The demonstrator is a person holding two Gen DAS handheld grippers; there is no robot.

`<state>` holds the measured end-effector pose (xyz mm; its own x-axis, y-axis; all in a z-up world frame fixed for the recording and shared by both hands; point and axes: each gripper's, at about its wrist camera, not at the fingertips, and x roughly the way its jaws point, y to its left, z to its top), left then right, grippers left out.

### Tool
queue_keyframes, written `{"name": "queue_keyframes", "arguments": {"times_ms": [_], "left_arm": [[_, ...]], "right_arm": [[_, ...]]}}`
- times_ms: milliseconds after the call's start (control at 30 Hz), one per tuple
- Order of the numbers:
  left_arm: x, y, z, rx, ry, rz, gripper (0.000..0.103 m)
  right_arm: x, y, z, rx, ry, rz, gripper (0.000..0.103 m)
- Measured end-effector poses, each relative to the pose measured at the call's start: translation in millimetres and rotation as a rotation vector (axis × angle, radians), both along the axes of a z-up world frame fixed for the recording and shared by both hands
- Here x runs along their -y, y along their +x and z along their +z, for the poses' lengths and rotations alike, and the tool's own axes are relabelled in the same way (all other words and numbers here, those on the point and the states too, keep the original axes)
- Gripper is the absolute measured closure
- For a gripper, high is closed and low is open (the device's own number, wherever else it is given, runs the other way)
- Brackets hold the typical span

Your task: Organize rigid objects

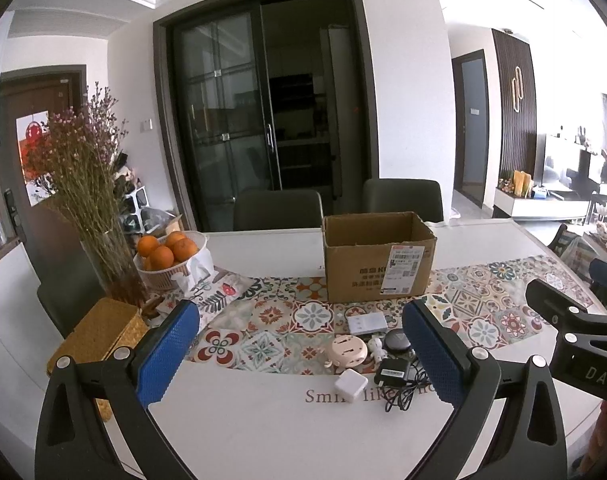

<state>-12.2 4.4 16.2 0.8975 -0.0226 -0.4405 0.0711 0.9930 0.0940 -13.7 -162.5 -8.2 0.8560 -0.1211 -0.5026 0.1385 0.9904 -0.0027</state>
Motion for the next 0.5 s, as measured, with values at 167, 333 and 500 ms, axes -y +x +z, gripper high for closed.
{"name": "queue_keyframes", "arguments": {"times_ms": [167, 333, 500], "left_arm": [[1.2, -0.5, 0.2, 0.002, 0.005, 0.000, 0.000], [1.2, -1.0, -0.1, 0.003, 0.004, -0.001, 0.000], [0.5, -0.4, 0.7, 0.003, 0.004, -0.001, 0.000]], "right_arm": [[0.2, 0.3, 0.7, -0.002, -0.002, 0.001, 0.002], [0.7, -0.2, 1.5, 0.002, -0.001, -0.001, 0.002], [1.1, -0.1, 3.0, 0.008, -0.007, -0.004, 0.002]]}}
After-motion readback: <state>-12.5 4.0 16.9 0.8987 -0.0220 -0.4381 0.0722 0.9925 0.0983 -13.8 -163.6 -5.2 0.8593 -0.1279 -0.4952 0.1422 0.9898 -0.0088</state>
